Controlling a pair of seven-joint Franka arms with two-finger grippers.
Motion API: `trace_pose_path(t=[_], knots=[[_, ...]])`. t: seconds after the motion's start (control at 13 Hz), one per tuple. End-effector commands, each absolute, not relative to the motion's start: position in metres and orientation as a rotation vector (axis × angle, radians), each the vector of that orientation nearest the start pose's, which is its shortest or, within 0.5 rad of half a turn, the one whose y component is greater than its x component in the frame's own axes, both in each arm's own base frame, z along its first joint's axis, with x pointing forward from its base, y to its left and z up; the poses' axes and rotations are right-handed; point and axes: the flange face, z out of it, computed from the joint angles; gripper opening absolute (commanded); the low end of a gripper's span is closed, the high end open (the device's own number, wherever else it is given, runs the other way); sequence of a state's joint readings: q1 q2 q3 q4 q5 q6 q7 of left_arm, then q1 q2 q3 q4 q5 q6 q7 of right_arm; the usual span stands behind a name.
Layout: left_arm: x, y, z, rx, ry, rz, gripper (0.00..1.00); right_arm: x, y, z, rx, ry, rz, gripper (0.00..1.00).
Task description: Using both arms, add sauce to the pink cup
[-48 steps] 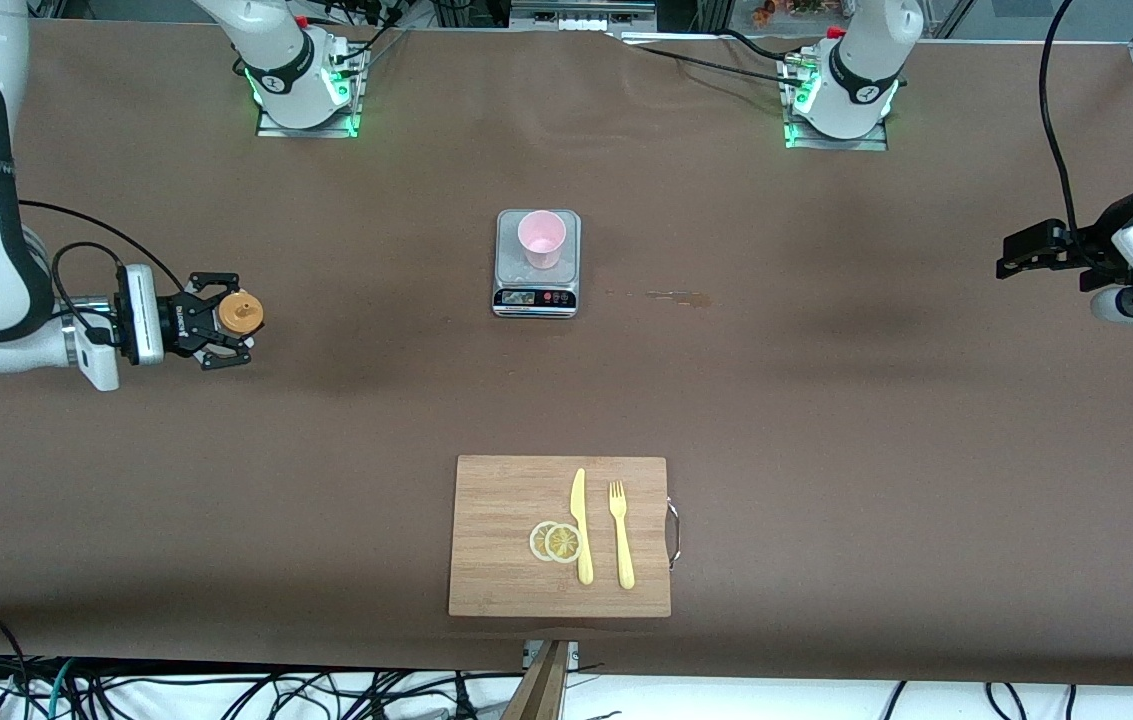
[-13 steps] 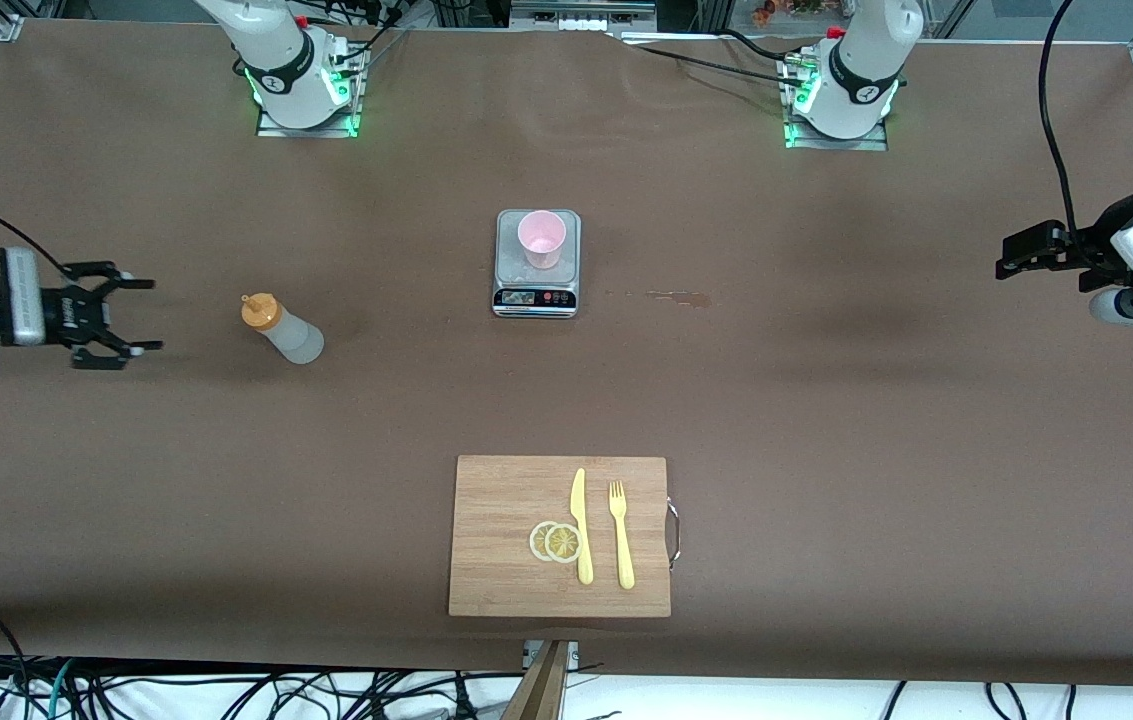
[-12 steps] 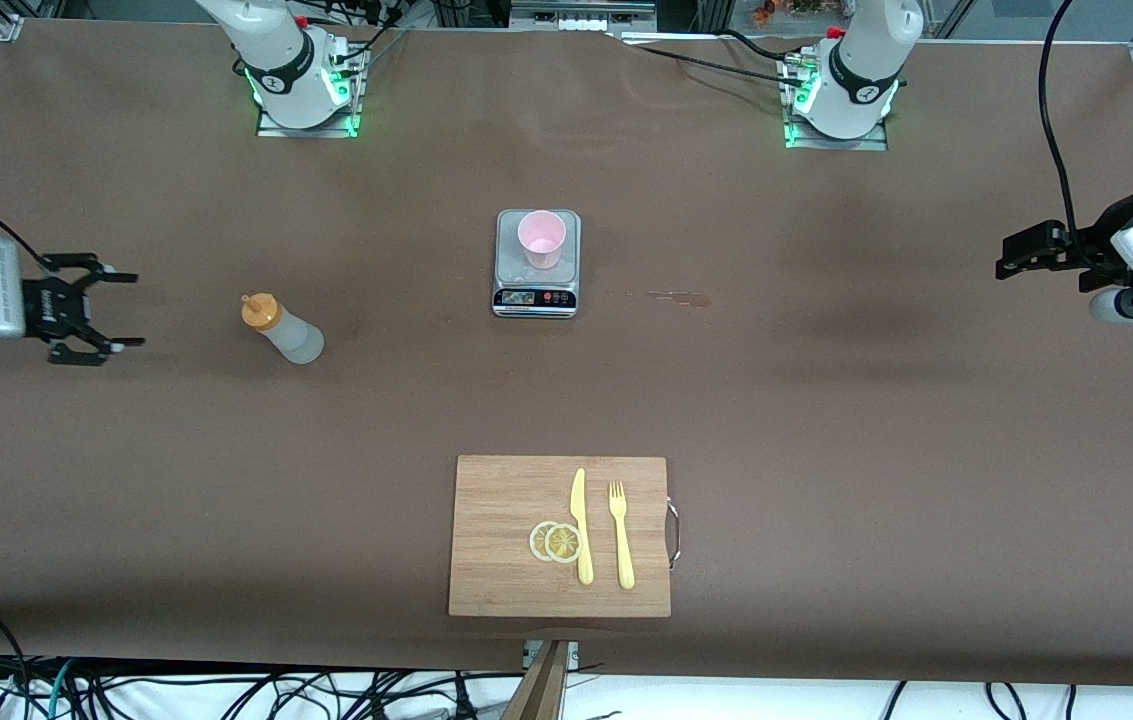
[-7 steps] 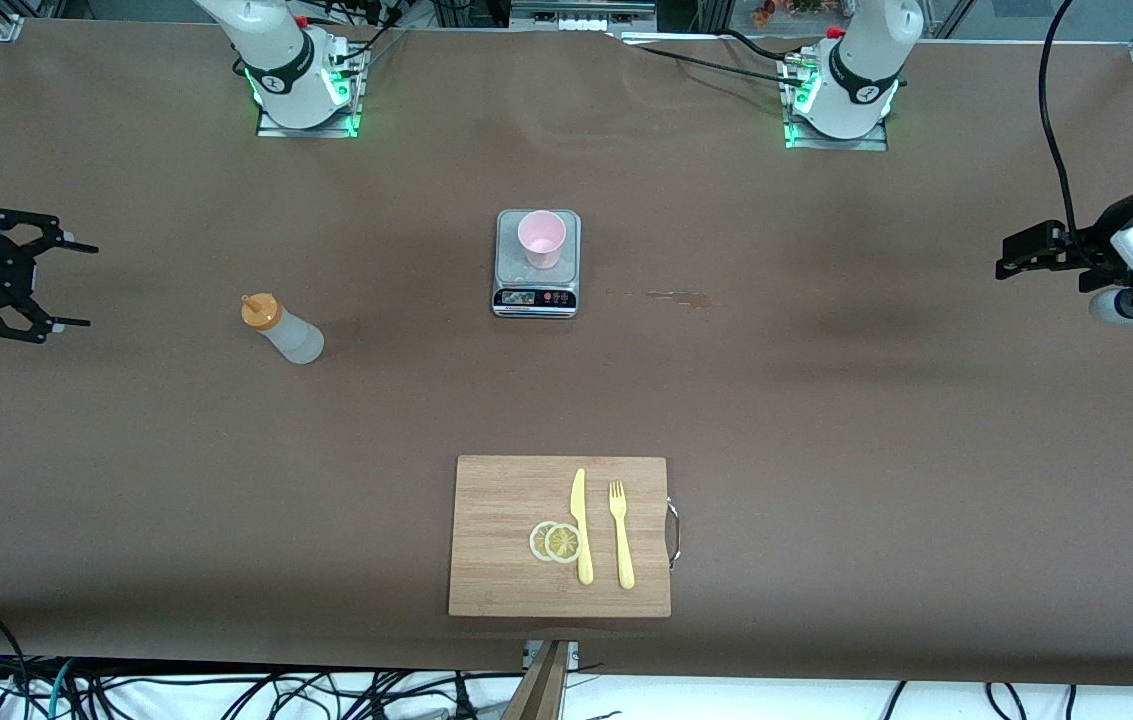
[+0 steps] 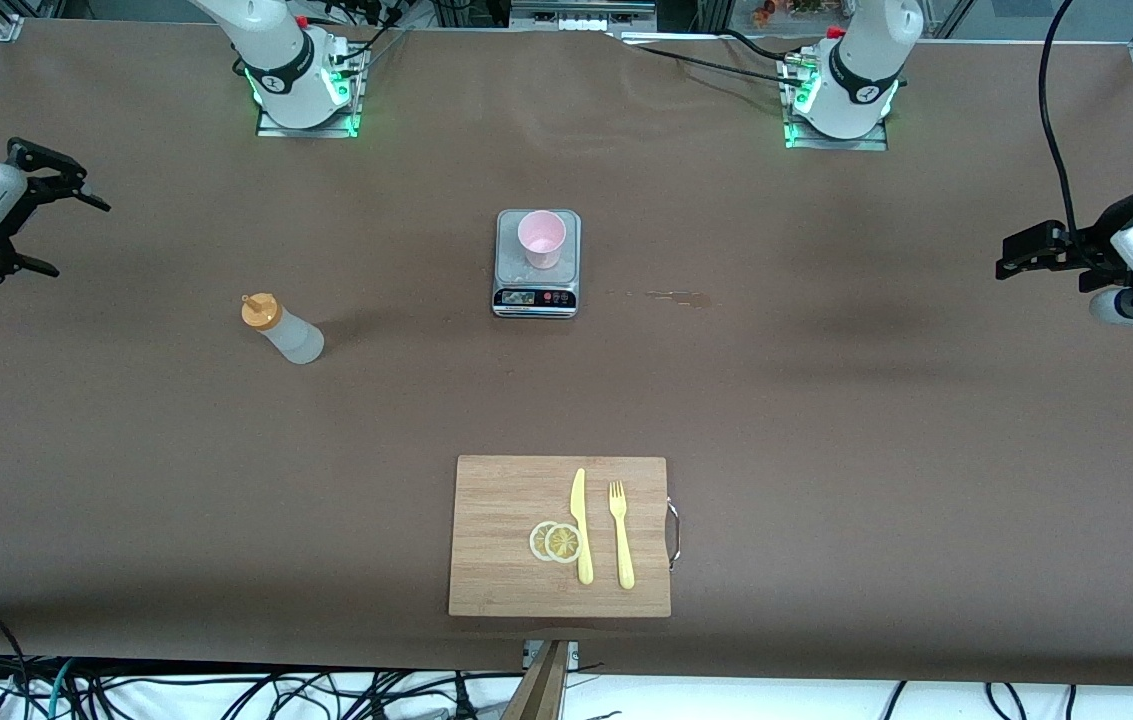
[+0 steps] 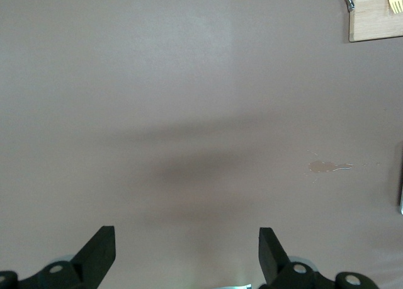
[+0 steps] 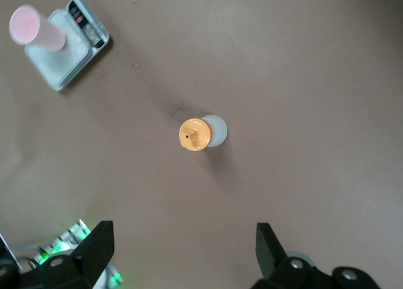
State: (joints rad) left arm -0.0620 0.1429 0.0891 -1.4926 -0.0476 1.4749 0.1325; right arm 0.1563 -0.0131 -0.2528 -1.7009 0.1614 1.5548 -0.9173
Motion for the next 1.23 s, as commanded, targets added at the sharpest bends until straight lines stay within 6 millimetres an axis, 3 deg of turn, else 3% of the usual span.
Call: trace_pose_path(t=[0.0,0.15,0.46,1.15], knots=[[0.587,0.008,0.577,-3.172,0.195,0.255,1.0,0.533,-0.019,0.579,-2.86,-0.915,0.087,1.0],[0.587,0.008,0.577,-3.172,0.197,0.257,1.0,0.528,-0.001,0.591,-2.965,-0.745,0.099,1.0],[0.587,0.008,0.577,-3.172,0.197,0.255,1.0,0.523,0.026,0.615,-3.043,-0.598,0.123,1.0],[0.587,0.007,0.577,-3.172,0.197,0.255,1.0,0.522,0.028,0.635,-3.132,-0.544,0.152,1.0]])
